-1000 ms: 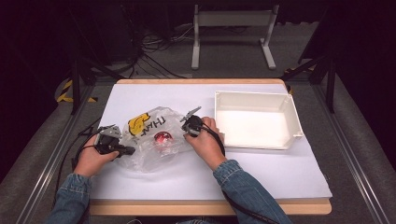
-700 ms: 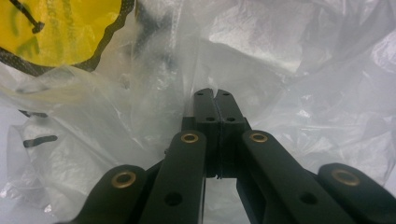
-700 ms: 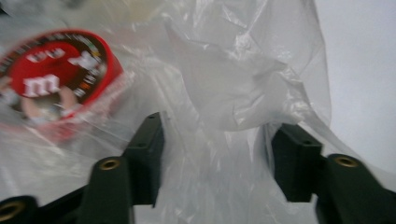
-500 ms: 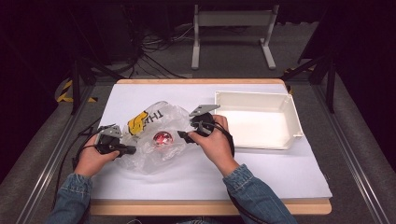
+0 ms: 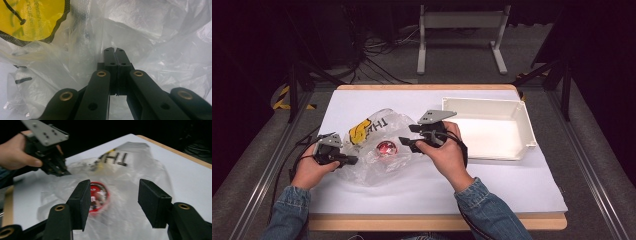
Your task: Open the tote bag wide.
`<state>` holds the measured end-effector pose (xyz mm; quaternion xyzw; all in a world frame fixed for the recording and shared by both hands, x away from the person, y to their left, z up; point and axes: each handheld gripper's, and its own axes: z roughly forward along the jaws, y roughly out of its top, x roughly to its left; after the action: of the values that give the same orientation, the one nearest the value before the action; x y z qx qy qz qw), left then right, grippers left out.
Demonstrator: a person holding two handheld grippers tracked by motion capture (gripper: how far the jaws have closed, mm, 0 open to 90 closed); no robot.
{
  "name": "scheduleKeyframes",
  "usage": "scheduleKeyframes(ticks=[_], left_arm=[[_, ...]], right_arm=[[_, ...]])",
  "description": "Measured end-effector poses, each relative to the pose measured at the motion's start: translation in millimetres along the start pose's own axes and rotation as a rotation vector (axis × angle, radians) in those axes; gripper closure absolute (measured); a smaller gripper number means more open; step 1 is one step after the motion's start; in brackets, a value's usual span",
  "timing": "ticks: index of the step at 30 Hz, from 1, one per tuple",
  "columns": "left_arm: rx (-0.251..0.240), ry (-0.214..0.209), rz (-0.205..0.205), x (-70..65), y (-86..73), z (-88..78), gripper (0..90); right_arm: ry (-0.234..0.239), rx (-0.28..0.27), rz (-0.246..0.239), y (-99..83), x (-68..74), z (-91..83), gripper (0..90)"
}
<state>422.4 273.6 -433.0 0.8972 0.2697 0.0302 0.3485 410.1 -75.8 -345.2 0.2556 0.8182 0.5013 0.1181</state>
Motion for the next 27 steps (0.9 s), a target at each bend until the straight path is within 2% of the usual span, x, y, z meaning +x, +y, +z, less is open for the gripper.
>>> scheduleKeyframes(ticks=[3, 5, 8, 11, 12, 14, 15, 16, 18, 21, 27], left_arm=[[-0.001, 0.0, 0.003, -0.2, 0.3, -0.5, 89.9], [-0.002, 0.0, 0.002, -0.1, 0.3, -0.6, 89.9], [-0.003, 0.001, 0.002, 0.1, 0.1, -0.7, 89.9], [-0.006, 0.001, 0.002, 0.5, -0.1, -0.9, 89.9], [-0.005, 0.0, 0.001, 0.5, -0.1, -0.8, 89.9], [-0.004, 0.001, 0.0, 0.3, 0.0, -0.6, 89.9], [-0.004, 0.001, 0.0, 0.3, 0.0, -0.6, 89.9], [-0.004, 0.0, -0.001, 0.3, 0.0, -0.6, 89.9], [-0.003, 0.001, -0.001, 0.4, 0.0, -0.6, 89.9], [-0.003, -0.001, -0.001, 0.2, 0.3, 0.0, 89.9], [-0.005, -0.001, -0.003, 0.6, -0.3, 0.6, 89.9]], right_arm=[[0.082, 0.019, -0.018, -1.5, 11.3, 8.2, 45.3], [0.118, 0.04, -0.04, -4.0, 18.3, 13.4, 44.4], [0.146, 0.074, -0.054, -8.4, 24.9, 18.6, 42.4], [0.132, 0.147, -0.068, -15.6, 25.9, 24.0, 38.9], [0.122, 0.158, -0.073, -18.6, 25.9, 25.1, 42.2], [0.127, 0.199, -0.083, -23.3, 26.7, 25.1, 58.0], [0.142, 0.217, -0.103, -25.8, 28.2, 24.0, 67.9], [0.142, 0.217, -0.103, -25.8, 28.2, 24.0, 67.9], [0.169, 0.253, -0.14, -28.3, 31.8, 22.1, 81.0], [0.203, 0.298, -0.162, -32.3, 35.4, 22.3, 89.4], [0.248, 0.383, -0.162, -49.0, 35.6, 31.2, 89.7]])
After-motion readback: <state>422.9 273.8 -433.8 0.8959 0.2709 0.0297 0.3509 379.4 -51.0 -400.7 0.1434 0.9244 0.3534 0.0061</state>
